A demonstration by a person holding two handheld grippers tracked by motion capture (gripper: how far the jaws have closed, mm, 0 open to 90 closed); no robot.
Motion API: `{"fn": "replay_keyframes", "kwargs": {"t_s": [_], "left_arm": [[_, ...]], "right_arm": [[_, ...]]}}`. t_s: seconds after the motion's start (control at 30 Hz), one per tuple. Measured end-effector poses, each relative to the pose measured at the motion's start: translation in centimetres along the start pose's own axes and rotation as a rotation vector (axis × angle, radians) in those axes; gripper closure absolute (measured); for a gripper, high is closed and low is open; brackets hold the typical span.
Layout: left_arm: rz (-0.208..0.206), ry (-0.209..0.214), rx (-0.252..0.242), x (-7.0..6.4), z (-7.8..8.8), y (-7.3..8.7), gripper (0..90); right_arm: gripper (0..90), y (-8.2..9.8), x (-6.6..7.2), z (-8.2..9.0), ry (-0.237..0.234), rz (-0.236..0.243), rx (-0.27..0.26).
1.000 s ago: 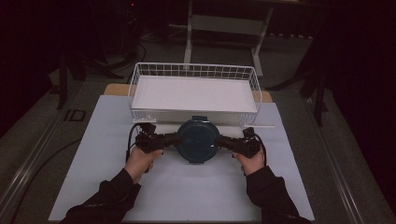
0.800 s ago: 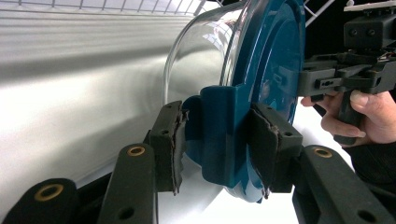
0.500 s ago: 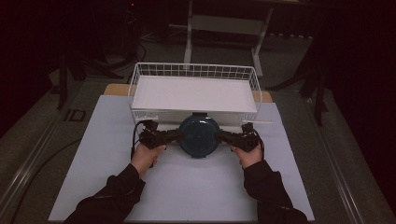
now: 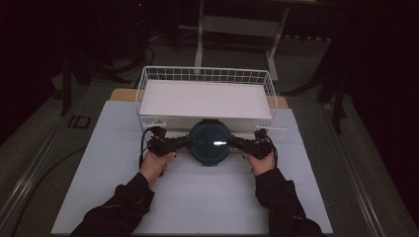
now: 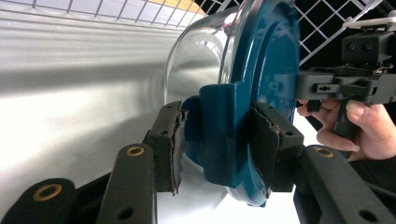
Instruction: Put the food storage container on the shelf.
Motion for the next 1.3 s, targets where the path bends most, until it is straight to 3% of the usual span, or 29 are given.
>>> {"fn": "replay_keyframes", "kwargs": {"t_s": [0.03, 0.07, 0.1, 0.2, 0.33, 0.43, 0.6, 0.67, 0.8, 0.93, 1.0, 1.07, 1.13, 1.2, 1.3], "left_arm": [[0.041, 0.012, -0.005, 0.3, -0.1, 0.1, 55.1], [0.050, 0.008, -0.011, 0.5, -0.2, 0.1, 54.3], [0.034, -0.007, -0.022, 0.6, -0.2, 0.2, 52.4], [0.003, -0.025, -0.033, 0.4, -0.3, 0.0, 52.0], [-0.005, -0.041, -0.041, 0.3, -0.4, -0.1, 51.9], [-0.046, -0.077, -0.056, 0.6, -0.3, -0.3, 48.9], [-0.068, -0.117, -0.067, 0.6, -0.5, -0.5, 43.2], [-0.094, -0.137, -0.065, 0.9, -0.4, -0.7, 42.6], [-0.078, -0.151, -0.073, 1.1, -0.4, -0.9, 42.3], [-0.090, -0.153, -0.060, 0.8, -0.4, -0.8, 40.8], [-0.090, -0.130, -0.061, 0.3, -0.3, -0.5, 35.4], [-0.143, -0.117, -0.059, -0.1, -0.1, -0.4, 27.9], [-0.138, -0.088, -0.066, -0.6, 0.1, -0.2, 23.8], [-0.146, -0.091, -0.056, -1.0, 0.4, 0.1, 15.3], [-0.157, -0.074, -0.043, -2.0, 0.9, 0.5, 10.3]], "right_arm": [[53.0, 0.1, -0.1, -0.1, 0.009, 0.004, 0.001], [53.1, 0.1, -0.1, -0.2, 0.026, 0.011, -0.005], [57.7, 0.2, 0.0, -0.3, 0.042, 0.022, -0.010], [54.0, 0.0, 0.3, -0.6, 0.083, 0.024, -0.023], [53.9, -0.2, 0.1, -0.8, 0.073, -0.009, -0.030], [53.6, -0.2, 0.0, -0.8, 0.081, -0.019, -0.034], [51.2, -0.4, -0.1, -1.0, 0.091, -0.032, -0.022], [53.2, -0.4, 0.1, -1.0, 0.088, -0.043, -0.019], [51.8, -0.3, 0.3, -1.0, 0.100, -0.033, -0.018], [48.1, -0.4, 0.6, -0.8, 0.106, -0.012, -0.023], [46.4, -0.4, 0.9, -0.4, 0.109, -0.003, -0.022], [45.9, -0.5, 1.2, 0.1, 0.104, 0.005, -0.039], [45.5, -0.5, 1.6, 0.6, 0.106, 0.025, -0.046], [44.7, -0.4, 2.1, 1.2, 0.102, 0.034, -0.052], [44.3, -0.2, 2.8, 2.0, 0.093, 0.046, -0.059]]}}
Point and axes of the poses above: each handheld gripper's, and its own axes: z roughly backward along the jaws, y roughly out of its underside, x roughly to its left, the point moved 7 cm from there along -z, roughly forward along the jaws, and after that the axes turned 10 degrees about y, right-handed, at the moved point
